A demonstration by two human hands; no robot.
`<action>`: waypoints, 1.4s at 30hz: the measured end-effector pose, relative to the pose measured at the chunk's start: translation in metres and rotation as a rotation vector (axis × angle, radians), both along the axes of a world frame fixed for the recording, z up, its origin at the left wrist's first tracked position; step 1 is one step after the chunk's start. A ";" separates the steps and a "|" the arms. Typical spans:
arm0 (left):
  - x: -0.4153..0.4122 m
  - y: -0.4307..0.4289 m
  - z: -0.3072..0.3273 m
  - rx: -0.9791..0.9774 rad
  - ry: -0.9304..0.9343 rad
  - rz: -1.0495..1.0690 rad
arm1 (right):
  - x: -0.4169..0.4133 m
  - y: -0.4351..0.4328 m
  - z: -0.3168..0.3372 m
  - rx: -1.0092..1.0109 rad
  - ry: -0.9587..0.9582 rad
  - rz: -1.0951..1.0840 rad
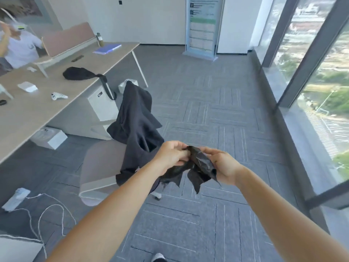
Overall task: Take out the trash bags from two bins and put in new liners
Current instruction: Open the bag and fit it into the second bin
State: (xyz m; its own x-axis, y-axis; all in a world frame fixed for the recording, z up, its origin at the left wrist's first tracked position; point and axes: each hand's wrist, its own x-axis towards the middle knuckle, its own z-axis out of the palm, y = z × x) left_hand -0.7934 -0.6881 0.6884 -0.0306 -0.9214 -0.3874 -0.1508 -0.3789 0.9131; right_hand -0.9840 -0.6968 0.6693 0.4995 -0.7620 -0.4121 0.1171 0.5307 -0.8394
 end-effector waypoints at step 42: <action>-0.027 -0.537 -0.009 0.013 0.157 -0.068 | -0.025 -0.562 -0.014 -0.187 0.251 -0.292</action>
State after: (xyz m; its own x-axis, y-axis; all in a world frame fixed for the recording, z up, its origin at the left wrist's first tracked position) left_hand -0.8200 -1.2256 0.6797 -0.1533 -0.9103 -0.3846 -0.0327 -0.3843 0.9226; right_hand -1.0087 -1.2590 0.6551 0.1538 -0.9296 -0.3348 0.0197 0.3417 -0.9396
